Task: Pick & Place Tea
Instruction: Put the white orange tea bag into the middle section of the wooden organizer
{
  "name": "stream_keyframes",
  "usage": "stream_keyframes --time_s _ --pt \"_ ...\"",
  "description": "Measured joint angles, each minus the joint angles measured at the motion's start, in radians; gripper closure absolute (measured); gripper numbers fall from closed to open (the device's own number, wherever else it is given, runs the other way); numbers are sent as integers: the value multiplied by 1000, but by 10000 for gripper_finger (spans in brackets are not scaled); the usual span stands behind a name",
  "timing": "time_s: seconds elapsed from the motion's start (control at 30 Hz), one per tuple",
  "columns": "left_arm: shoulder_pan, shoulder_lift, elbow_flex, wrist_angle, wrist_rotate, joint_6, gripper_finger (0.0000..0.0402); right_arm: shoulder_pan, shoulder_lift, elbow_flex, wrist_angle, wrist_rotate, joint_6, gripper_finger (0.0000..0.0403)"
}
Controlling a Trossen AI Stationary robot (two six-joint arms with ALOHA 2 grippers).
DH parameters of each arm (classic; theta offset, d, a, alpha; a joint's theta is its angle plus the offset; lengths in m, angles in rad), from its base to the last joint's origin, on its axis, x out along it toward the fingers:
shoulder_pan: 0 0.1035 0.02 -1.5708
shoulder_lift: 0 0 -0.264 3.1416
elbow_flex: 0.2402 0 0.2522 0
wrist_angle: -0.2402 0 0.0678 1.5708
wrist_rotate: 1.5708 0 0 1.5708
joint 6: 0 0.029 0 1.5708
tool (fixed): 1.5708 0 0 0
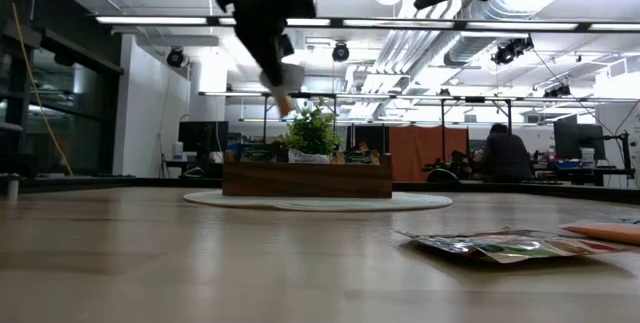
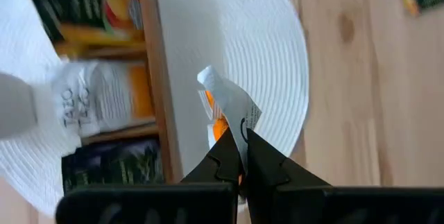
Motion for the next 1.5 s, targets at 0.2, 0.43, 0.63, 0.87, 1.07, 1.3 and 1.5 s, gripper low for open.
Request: stream_keyframes --time_s 0.2,0.43,0.63,0.87,1.07,1.3,1.5 --pt "33 66 104 -88 -49 71 401 16 -60 0 -89 8 49 167" --pt "95 162 198 -127 -53 97 401 23 -112 0 -148 40 78 167" --pt "141 213 220 -143 -56 99 401 23 -141 0 -156 52 78 167" --pt "153 247 221 -109 -82 114 401 23 -146 0 -164 60 78 167" --pt "152 275 223 -70 -78 123 401 23 -146 0 -165 62 81 167" --pt "153 315 217 -68 -52 119 401 23 -146 0 -171 63 101 167" --pt "153 354 215 -55 -29 120 401 23 -146 0 -171 58 103 167"
